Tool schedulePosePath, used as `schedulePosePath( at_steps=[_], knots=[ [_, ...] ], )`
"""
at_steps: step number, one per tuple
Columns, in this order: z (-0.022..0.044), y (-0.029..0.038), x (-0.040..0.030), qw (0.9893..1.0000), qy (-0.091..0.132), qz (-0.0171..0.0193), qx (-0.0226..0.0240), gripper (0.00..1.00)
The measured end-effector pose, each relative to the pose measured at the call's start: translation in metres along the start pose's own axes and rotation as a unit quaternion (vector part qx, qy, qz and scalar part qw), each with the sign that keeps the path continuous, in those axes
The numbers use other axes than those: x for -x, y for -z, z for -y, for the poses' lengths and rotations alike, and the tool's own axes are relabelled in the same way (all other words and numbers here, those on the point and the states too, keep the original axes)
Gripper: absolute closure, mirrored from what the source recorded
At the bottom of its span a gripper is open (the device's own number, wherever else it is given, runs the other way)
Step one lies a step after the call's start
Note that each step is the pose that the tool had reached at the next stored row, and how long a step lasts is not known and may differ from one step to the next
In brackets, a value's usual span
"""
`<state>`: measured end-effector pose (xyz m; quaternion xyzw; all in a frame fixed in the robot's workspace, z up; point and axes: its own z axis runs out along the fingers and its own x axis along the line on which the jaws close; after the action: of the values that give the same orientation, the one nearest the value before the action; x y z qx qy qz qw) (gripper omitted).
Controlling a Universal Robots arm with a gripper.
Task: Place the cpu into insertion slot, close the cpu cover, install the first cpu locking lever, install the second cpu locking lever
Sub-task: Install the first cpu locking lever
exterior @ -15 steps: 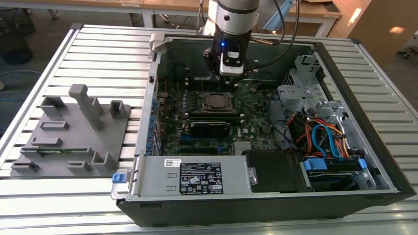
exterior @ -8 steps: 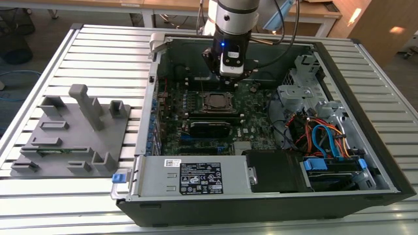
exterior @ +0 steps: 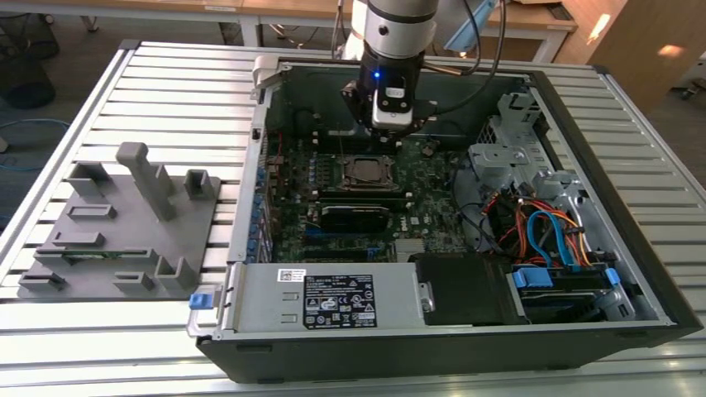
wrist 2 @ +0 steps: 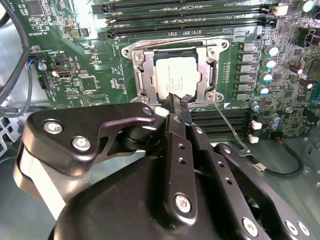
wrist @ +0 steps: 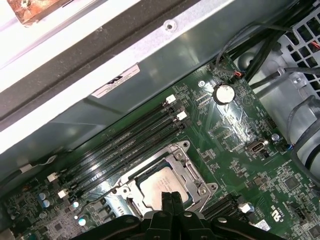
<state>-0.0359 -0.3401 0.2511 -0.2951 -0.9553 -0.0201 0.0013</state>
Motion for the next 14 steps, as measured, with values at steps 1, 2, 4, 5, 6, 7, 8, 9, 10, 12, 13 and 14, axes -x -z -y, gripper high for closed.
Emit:
schedulePosePath(
  at_steps=[1, 2, 4, 5, 6, 7, 8, 9, 10, 12, 13, 14],
  knots=[
    [0.0000, 0.0000, 0.0000, 1.0000, 0.001, -0.0001, -0.0001, 0.90],
    [0.0000, 0.0000, 0.0000, 1.0000, 0.003, -0.0001, 0.0000, 0.90],
    [0.0000, 0.0000, 0.0000, 1.0000, 0.006, -0.0002, -0.0001, 0.90],
    [0.0000, 0.0000, 0.0000, 1.0000, 0.008, -0.0003, -0.0001, 0.90],
    [0.0000, 0.0000, 0.0000, 1.0000, 0.010, -0.0004, -0.0002, 0.90],
    [0.0000, 0.0000, 0.0000, 0.9999, 0.012, -0.0005, -0.0002, 0.90],
    [0.0000, 0.0000, 0.0000, 0.9999, 0.014, -0.0005, -0.0002, 0.90],
    [0.0000, 0.0000, 0.0000, 0.9999, 0.016, -0.0006, -0.0002, 0.90],
    [0.0000, 0.0000, 0.0000, 0.9998, 0.018, -0.0007, -0.0003, 0.90],
    [0.0000, 0.0000, 0.0000, 0.9998, 0.021, -0.0008, -0.0003, 0.90],
    [0.0000, 0.0000, 0.0000, 0.9998, 0.021, -0.0008, -0.0003, 0.90],
    [0.0000, 0.0000, 0.0000, 0.9998, 0.022, -0.0008, -0.0003, 0.90]
  ],
)
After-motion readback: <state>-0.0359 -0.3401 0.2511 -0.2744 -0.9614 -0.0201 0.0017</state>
